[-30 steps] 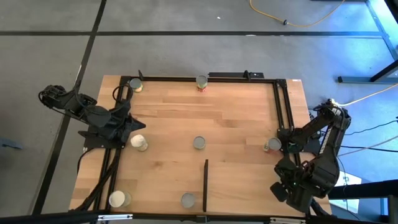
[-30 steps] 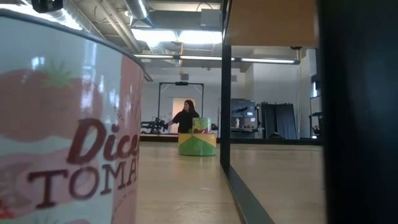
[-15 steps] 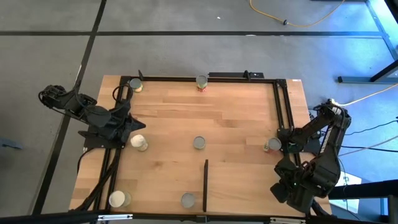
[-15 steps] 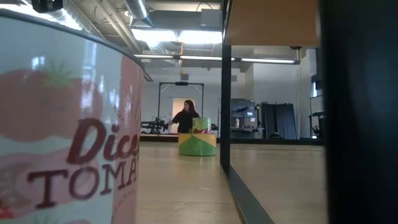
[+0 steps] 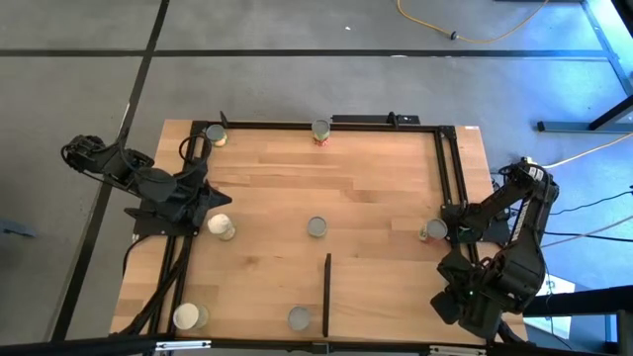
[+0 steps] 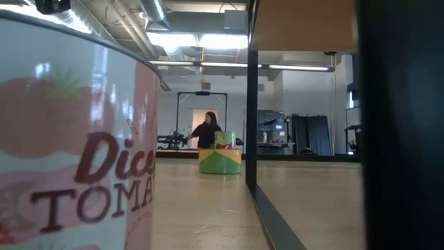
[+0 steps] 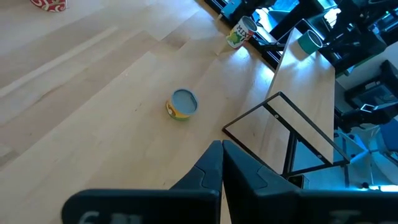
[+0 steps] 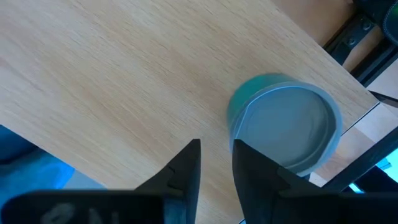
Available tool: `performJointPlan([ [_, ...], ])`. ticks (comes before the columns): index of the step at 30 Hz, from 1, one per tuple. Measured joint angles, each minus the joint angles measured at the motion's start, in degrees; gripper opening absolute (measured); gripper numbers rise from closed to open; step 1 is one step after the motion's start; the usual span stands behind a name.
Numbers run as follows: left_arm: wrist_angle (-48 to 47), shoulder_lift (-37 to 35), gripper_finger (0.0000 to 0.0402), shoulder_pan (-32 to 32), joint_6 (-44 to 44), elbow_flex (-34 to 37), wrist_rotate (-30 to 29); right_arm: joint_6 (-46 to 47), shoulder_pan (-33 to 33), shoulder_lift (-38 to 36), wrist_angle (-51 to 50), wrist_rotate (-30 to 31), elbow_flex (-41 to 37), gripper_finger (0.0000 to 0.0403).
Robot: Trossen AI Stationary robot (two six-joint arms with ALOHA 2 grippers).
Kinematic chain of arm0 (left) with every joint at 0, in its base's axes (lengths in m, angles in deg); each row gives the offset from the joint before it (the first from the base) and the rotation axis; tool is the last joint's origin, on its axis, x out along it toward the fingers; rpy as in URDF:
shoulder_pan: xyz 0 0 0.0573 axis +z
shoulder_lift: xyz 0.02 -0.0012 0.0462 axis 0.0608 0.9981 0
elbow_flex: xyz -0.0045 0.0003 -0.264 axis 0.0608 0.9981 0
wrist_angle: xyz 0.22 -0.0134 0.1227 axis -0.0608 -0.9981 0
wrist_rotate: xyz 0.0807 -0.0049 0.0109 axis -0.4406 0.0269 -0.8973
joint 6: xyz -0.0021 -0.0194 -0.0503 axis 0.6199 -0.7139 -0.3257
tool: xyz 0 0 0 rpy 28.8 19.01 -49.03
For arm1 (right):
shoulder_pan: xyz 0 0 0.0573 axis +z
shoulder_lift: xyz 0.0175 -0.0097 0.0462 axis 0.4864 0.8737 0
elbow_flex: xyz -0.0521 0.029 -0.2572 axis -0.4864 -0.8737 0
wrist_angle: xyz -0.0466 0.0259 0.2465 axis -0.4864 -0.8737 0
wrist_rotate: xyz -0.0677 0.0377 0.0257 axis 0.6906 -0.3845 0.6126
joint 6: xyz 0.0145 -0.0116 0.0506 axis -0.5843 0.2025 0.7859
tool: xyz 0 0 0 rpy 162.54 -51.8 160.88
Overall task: Pick and place cans onto a shelf
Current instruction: Put the canned mushroom on the shelf
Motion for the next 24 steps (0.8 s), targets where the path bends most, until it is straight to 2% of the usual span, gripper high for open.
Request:
performJointPlan([
  [16, 0.00, 0.00, 0.0000, 0.00, 0.04, 0.00, -0.63, -3.09, -0.16, -0.20, 2.01, 0.34, 0.04, 0.0094],
  [20, 0.82, 0.59, 0.0000, 0.02, 0.25, 0.00, -1.74, -4.76, -0.54, -0.37, 1.54, 6.50, 2.54, 0.0094],
  [24, 6.45, 2.62, 0.0000, 0.04, 4.61, 0.00, -1.91, -9.72, -1.01, -0.44, -0.26, 18.52, 7.90, 0.0094],
])
